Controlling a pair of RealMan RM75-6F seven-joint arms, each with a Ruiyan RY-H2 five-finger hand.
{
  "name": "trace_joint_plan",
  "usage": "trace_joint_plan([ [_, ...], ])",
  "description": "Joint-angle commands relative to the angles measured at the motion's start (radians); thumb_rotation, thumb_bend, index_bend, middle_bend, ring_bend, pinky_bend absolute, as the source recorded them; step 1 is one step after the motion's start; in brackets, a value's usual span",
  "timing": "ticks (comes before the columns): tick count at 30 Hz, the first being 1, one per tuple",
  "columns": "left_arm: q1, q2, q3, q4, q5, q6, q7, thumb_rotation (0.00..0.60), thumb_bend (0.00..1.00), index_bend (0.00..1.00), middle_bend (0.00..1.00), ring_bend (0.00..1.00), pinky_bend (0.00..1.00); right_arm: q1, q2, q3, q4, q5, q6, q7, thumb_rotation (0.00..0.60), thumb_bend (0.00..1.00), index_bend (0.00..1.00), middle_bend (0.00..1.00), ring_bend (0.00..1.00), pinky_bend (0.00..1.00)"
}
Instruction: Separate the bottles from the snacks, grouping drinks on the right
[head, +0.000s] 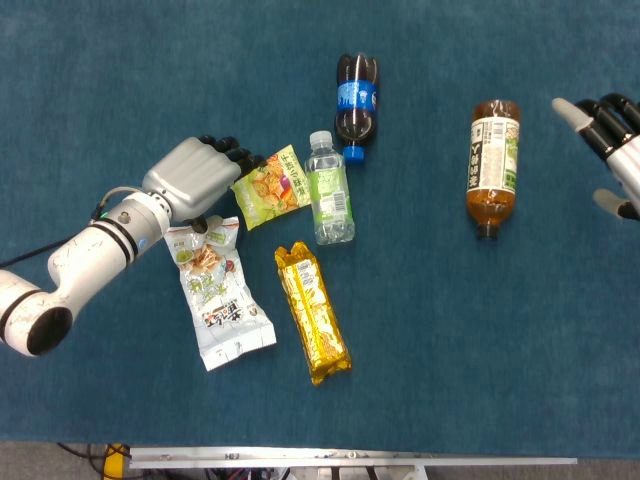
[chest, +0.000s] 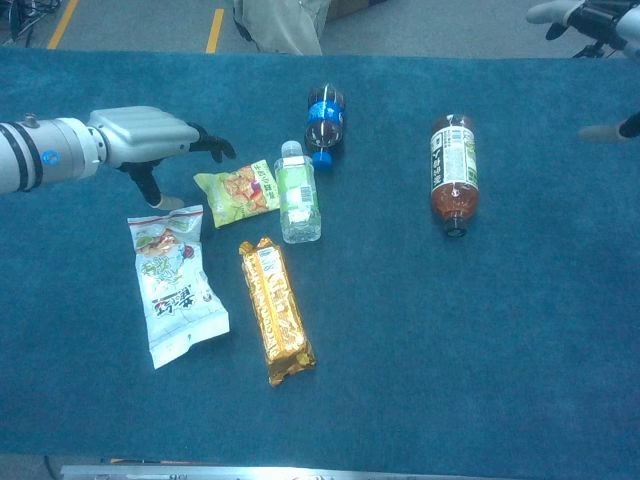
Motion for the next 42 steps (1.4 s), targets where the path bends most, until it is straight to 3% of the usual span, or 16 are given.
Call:
trace_joint_plan([
  [1,0.007,-0.021,-0.001,0.021,-0.003,0.015,0.008,0.600,0.30,0.11,0.14,0.11,0.19,0.000,0.000,0.000,0.000,0.000,0.000,0.001,0.600,0.00,0.12,0.28,0.25,0.42],
  [11,-0.028,-0.062,0.029,0.066,-0.025,-0.057,0.059,0.600,0.30,0.11,0.15,0.11,0.18,-0.008,0.002,0.003,0.005,0.007,0.006,0.008,0.600,0.00,0.12,0.28,0.25,0.42],
  [15,-0.040,-0.061,0.042,0.060,-0.059,-0.070,0.086,0.600,0.39,0.12,0.19,0.11,0.16,-0.009,-0.001,0.003,0.008,0.007,0.006,0.011,0.600,0.00,0.12,0.28,0.25,0.42],
  [19,-0.044,-0.044,0.053,0.035,-0.083,-0.058,0.109,0.600,0.47,0.14,0.26,0.11,0.15,-0.009,-0.002,0.003,0.010,0.007,0.006,0.014,0.600,0.00,0.12,0.28,0.25,0.42],
  [28,-0.050,0.037,0.113,-0.067,-0.106,-0.059,0.160,0.600,0.48,0.15,0.32,0.11,0.15,-0.008,-0.005,0.005,0.005,0.004,0.005,0.013,0.600,0.00,0.12,0.28,0.25,0.42],
  [36,-0.008,0.121,0.103,-0.150,-0.100,0.065,0.154,0.600,0.48,0.15,0.30,0.12,0.15,0.015,-0.002,0.003,-0.015,-0.012,-0.028,0.016,0.600,0.00,0.12,0.28,0.25,0.42],
  [42,0.075,0.182,0.084,-0.185,-0.070,0.211,0.114,0.600,0.48,0.15,0.26,0.12,0.15,0.069,-0.002,0.008,-0.052,-0.040,-0.096,0.002,0.600,0.00,0.12,0.28,0.25,0.42],
])
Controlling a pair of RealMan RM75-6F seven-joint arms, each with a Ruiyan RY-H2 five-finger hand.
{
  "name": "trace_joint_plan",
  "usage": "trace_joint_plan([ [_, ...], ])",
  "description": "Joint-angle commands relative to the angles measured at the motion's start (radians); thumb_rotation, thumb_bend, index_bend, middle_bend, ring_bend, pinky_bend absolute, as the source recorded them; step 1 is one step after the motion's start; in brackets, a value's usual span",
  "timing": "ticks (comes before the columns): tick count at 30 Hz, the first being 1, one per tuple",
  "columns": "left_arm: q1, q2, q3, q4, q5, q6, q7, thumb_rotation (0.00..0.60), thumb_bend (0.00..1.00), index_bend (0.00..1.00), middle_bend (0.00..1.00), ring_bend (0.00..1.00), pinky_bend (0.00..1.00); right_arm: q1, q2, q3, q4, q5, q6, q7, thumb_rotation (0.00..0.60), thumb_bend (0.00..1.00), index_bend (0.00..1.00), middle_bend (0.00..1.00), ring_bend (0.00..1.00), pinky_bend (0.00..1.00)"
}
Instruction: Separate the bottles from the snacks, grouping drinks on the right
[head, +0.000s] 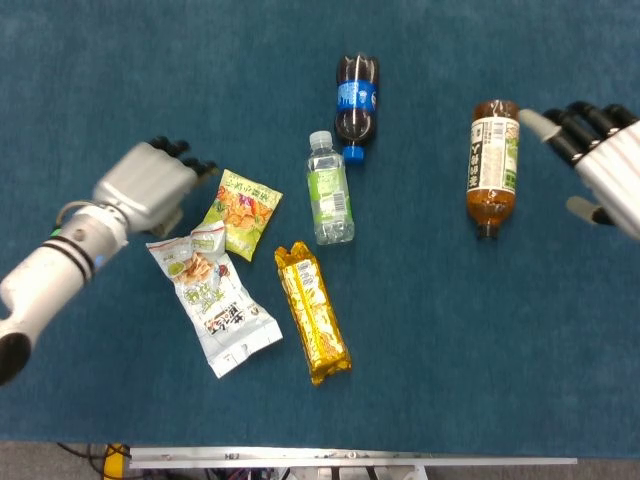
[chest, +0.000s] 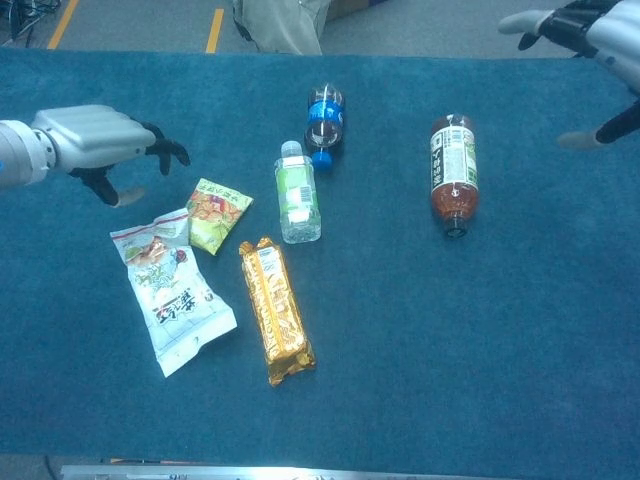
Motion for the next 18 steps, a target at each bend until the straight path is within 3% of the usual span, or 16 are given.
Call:
trace_joint_plan([
  [1,0.071,0.045,-0.017,-0.029,0.030,0.115,-0.031,0.600,0.48,0.15,0.25,0.12,0.15,0.035,-0.002,0.005,-0.020,-0.014,-0.043,-0.015,0.600,0.00,0.12,0.28,0.25,0.42],
  [11,0.278,0.102,-0.035,-0.065,0.171,0.460,-0.052,0.600,0.46,0.13,0.18,0.11,0.15,0.161,-0.058,0.014,-0.054,-0.034,-0.226,-0.131,0.600,0.00,0.12,0.28,0.25,0.42],
  [18,0.374,0.129,-0.039,-0.091,0.252,0.581,-0.047,0.600,0.46,0.13,0.16,0.10,0.15,0.260,-0.135,0.038,-0.044,-0.008,-0.356,-0.229,0.600,0.00,0.12,0.28,0.25,0.42],
])
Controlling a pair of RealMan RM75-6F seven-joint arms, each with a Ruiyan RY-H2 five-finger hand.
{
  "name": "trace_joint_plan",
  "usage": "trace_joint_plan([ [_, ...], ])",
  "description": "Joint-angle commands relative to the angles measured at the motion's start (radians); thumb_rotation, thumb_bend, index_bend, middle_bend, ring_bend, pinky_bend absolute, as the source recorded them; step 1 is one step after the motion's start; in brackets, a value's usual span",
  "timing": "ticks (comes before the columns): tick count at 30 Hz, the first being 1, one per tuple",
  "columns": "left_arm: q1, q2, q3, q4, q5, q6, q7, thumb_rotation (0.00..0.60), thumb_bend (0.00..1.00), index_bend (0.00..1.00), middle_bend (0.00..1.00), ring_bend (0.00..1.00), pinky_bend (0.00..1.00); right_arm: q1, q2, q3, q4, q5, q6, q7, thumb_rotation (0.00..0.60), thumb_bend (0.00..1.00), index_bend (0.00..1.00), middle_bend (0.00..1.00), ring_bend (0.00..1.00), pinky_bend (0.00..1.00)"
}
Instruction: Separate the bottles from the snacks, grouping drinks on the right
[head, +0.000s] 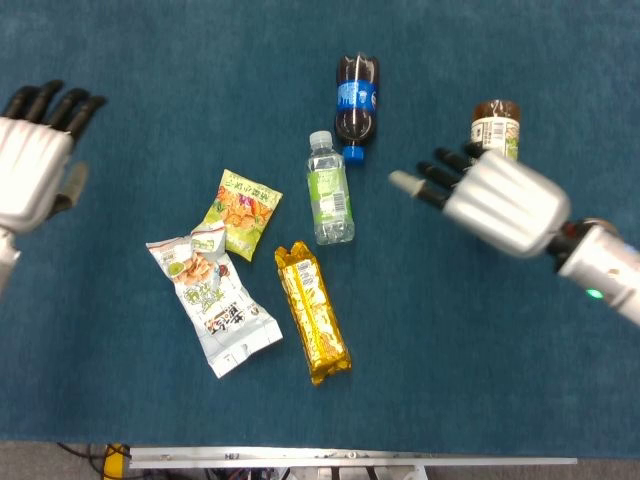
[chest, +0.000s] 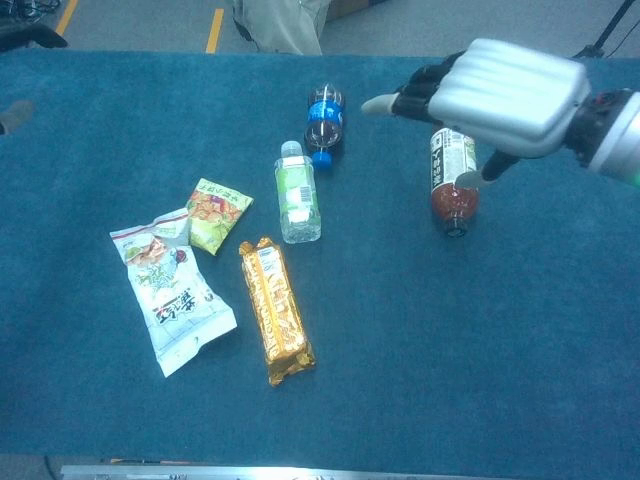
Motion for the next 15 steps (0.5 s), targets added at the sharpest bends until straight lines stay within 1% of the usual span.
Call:
trace_joint_plan([
  [1,0.046,0.027,-0.003,-0.025,0.038,0.042,0.003,0.600,0.46,0.13,0.16,0.10,0.15,0.055,-0.047,0.016,0.009,0.019,-0.068,-0.062,0.600,0.00,0.12,0.28,0.25,0.42],
  [8,0.109,0.058,-0.009,-0.053,0.080,0.081,-0.002,0.600,0.46,0.13,0.15,0.10,0.15,0.147,-0.152,0.047,0.067,0.073,-0.164,-0.171,0.600,0.00,0.12,0.28,0.25,0.40],
  [15,0.143,0.069,-0.027,-0.060,0.084,0.074,-0.009,0.600,0.46,0.12,0.15,0.10,0.15,0.203,-0.248,0.039,0.158,0.109,-0.208,-0.231,0.600,0.00,0.12,0.28,0.24,0.39],
])
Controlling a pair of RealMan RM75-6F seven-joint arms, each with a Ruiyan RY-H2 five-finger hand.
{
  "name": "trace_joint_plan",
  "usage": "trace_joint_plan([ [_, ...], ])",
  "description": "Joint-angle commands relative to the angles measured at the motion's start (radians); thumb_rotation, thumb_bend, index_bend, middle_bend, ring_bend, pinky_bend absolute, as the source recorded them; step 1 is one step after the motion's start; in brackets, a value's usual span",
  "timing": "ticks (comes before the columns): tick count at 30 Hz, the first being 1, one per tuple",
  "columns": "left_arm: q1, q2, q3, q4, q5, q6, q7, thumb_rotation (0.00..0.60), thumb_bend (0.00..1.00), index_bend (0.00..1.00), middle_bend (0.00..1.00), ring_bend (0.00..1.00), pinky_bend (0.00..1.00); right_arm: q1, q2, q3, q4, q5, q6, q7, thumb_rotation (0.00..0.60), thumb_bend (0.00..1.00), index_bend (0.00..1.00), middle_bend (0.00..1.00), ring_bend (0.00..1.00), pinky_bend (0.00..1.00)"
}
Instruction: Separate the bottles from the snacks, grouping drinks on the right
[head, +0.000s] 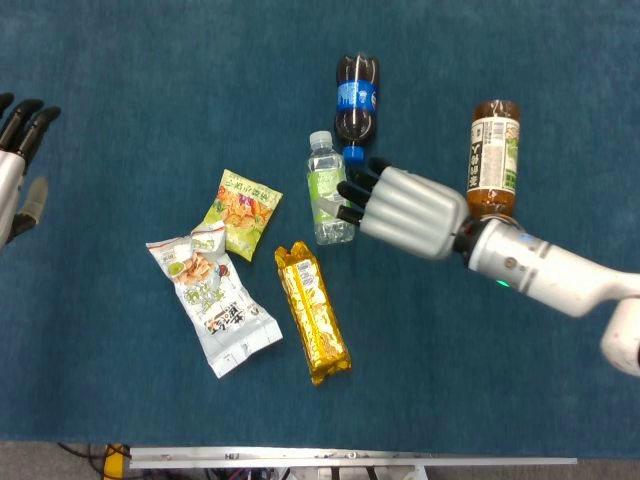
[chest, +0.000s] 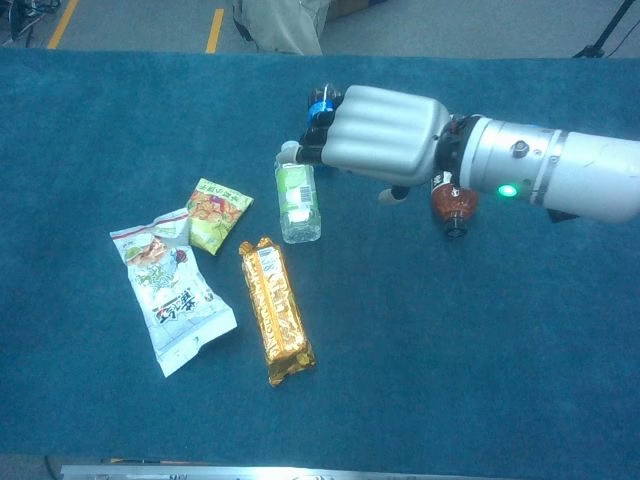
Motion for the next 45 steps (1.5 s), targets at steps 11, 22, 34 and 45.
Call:
trace_joint_plan([
  [11,0.038,0.011,-0.034,-0.012,0.001,-0.029,-0.016,0.600,0.46,0.12,0.14,0.09,0.15,0.096,-0.175,-0.010,0.208,0.040,-0.036,-0.073,0.600,0.00,0.12,0.28,0.22,0.36],
  [22,0.059,0.022,-0.058,-0.010,-0.002,-0.060,-0.040,0.600,0.46,0.12,0.13,0.09,0.15,0.142,-0.296,-0.029,0.325,0.053,-0.030,-0.134,0.600,0.00,0.12,0.27,0.20,0.32],
  [34,0.089,0.036,-0.072,-0.003,0.018,-0.069,-0.082,0.600,0.46,0.12,0.13,0.09,0.15,0.170,-0.426,-0.049,0.466,0.089,-0.022,-0.227,0.600,0.00,0.16,0.31,0.22,0.32],
  [45,0.104,0.045,-0.083,0.006,0.031,-0.088,-0.114,0.600,0.46,0.12,0.12,0.09,0.15,0.165,-0.460,-0.086,0.543,0.032,0.056,-0.131,0.600,0.00,0.60,0.58,0.54,0.46],
])
